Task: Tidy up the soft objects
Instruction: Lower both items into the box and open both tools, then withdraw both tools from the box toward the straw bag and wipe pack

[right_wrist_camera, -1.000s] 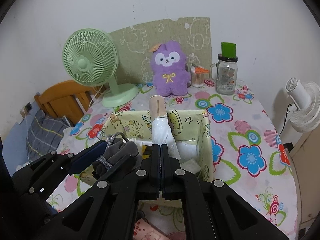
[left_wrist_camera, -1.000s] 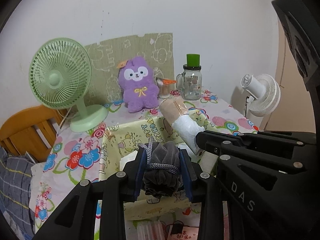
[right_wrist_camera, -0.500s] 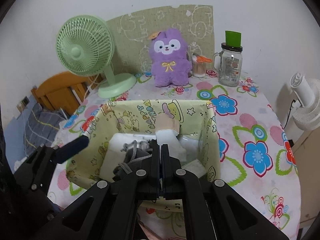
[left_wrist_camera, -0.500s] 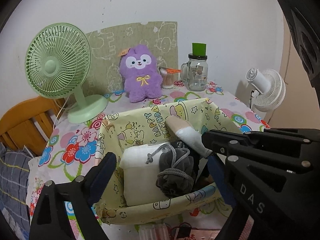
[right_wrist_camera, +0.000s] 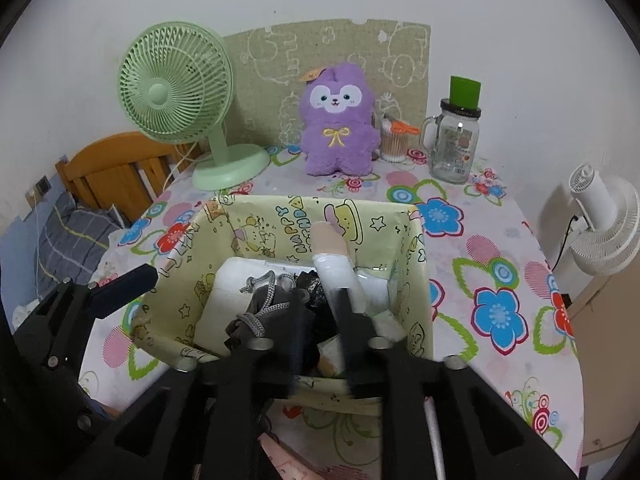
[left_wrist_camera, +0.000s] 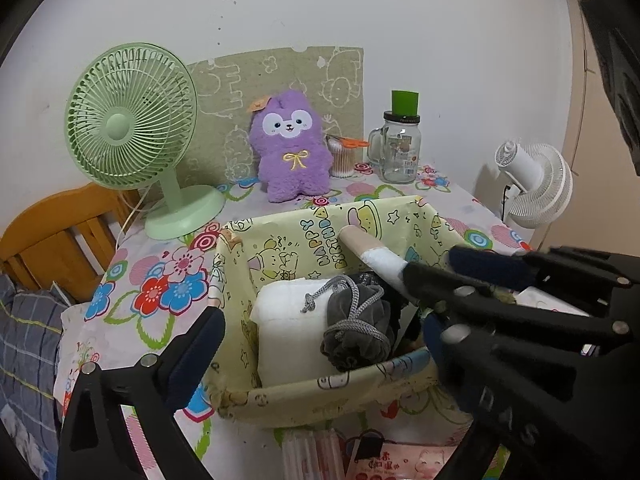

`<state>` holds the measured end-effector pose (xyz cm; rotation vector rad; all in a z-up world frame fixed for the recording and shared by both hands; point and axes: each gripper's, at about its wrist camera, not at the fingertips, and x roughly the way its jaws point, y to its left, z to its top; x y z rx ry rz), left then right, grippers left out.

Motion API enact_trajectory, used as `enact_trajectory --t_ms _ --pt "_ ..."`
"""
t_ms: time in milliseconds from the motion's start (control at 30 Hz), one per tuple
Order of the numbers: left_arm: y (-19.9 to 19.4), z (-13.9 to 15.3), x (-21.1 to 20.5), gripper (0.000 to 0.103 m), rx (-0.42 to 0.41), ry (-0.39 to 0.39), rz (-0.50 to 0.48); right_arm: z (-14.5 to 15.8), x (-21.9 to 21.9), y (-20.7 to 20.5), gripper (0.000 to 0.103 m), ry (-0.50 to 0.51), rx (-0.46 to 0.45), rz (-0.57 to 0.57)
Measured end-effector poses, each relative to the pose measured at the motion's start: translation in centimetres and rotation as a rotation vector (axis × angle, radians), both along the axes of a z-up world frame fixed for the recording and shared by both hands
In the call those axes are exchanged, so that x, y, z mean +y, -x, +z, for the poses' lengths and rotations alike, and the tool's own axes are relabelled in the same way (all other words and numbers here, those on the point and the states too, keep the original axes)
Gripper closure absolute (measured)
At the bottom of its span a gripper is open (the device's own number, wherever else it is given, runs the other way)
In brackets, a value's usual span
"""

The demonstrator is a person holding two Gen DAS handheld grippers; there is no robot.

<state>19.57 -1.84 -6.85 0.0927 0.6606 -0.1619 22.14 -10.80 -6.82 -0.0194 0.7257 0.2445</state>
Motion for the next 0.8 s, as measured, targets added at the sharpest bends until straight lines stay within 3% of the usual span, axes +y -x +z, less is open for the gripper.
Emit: enact_trajectory --t_ms 67,300,800 --pt "0.5 0.2 -0.1 0.002 -0.005 0.000 -0.004 0.6 -0.1 0.9 0.037 -0.007 -0.041 0.006" --pt "2.7 1.1 -0.1 0.000 -0.027 0.019 0.004 1.8 0.2 3.4 0.023 0.039 -0.101 0.024" --pt "7.9 2.8 -0.6 0.000 -0.070 0.038 0.016 3.4 -0.8 9.4 0.007 0.015 -0.159 0.027"
